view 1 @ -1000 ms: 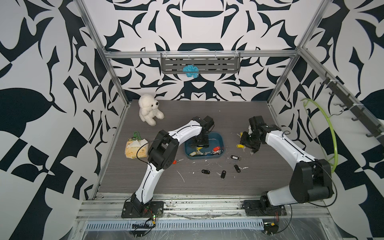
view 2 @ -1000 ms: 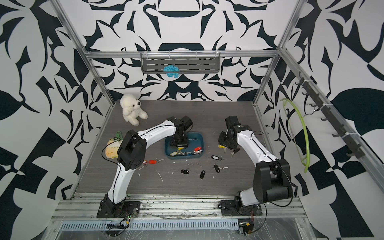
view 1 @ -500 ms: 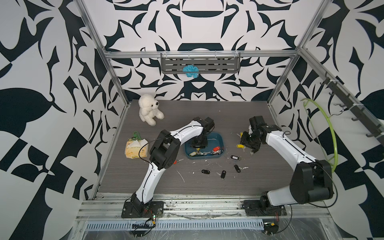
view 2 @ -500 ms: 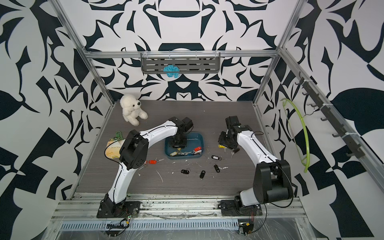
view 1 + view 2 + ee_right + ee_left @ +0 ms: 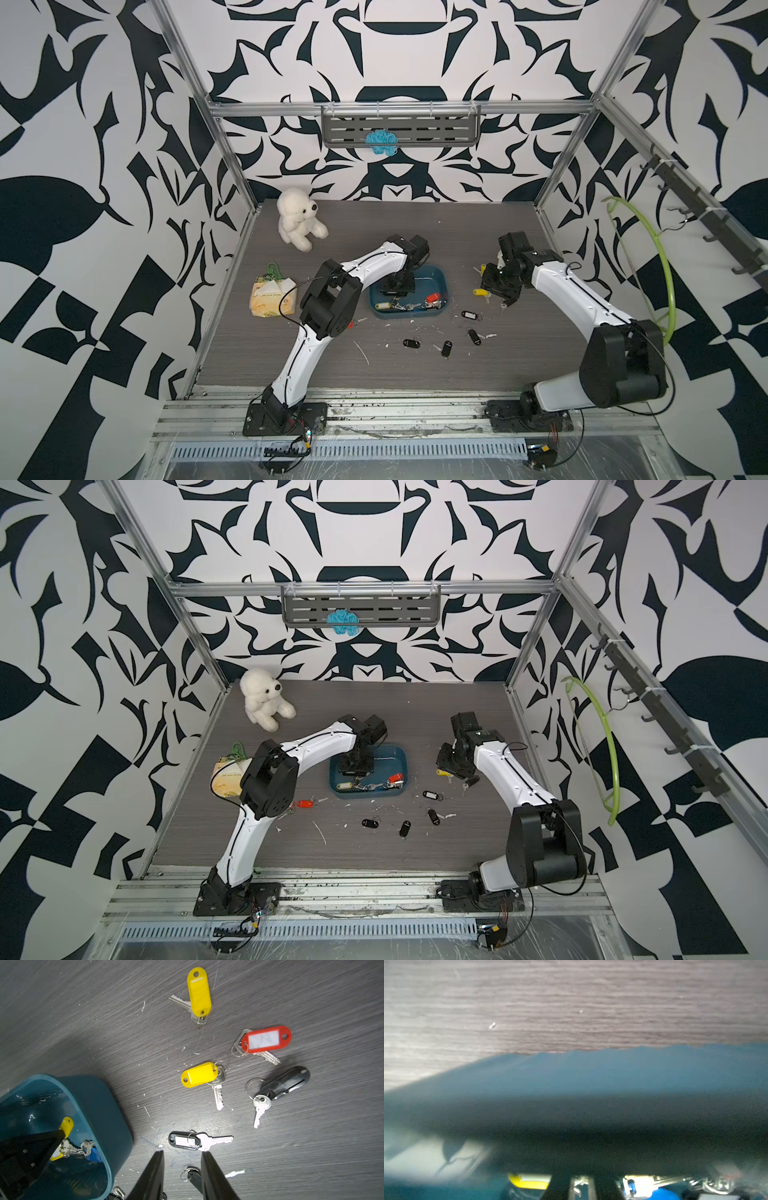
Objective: Take the keys out of the storage box
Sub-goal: Pick up the key from the storage box, then place the key in the storage box.
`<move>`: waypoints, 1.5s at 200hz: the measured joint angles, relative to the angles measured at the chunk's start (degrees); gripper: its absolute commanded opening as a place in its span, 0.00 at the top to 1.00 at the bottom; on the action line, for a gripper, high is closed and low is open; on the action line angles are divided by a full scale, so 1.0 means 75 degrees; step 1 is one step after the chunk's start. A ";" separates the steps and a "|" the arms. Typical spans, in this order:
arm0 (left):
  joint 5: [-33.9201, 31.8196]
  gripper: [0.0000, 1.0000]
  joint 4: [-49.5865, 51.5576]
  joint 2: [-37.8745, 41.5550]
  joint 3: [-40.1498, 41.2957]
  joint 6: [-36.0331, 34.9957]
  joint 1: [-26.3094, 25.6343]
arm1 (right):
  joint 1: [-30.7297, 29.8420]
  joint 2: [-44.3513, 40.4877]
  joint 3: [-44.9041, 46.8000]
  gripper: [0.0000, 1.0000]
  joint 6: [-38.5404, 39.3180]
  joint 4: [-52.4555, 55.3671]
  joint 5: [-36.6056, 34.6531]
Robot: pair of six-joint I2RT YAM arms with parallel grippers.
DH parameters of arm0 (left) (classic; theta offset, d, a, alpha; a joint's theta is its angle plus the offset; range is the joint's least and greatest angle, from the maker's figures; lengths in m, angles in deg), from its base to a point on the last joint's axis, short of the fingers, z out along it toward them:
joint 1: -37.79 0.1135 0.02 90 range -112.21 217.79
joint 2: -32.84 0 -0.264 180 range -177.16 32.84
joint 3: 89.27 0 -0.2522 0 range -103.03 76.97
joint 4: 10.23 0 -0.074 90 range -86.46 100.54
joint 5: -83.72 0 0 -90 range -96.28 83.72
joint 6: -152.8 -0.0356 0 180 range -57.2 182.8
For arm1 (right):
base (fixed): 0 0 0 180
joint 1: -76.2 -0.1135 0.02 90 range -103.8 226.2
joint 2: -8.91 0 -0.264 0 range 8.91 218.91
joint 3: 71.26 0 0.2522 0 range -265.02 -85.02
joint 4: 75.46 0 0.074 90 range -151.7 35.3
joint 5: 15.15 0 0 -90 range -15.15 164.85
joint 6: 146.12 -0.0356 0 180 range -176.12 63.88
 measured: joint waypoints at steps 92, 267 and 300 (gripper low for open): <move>-0.0119 1.00 0.0344 0.0414 0.0230 -0.0160 -0.0017 | 0.0000 -0.0254 0.0000 0.66 -0.0003 0.0140 -0.0017; -0.0568 1.00 0.1139 0.4086 0.1597 -0.0737 0.2678 | -0.0638 -0.0452 -0.0434 0.68 -0.0047 0.0682 -0.0216; -0.0554 1.00 0.1058 0.4086 0.1941 -0.0938 0.2868 | -0.0755 -0.0431 -0.0434 0.68 -0.0108 0.0697 -0.0227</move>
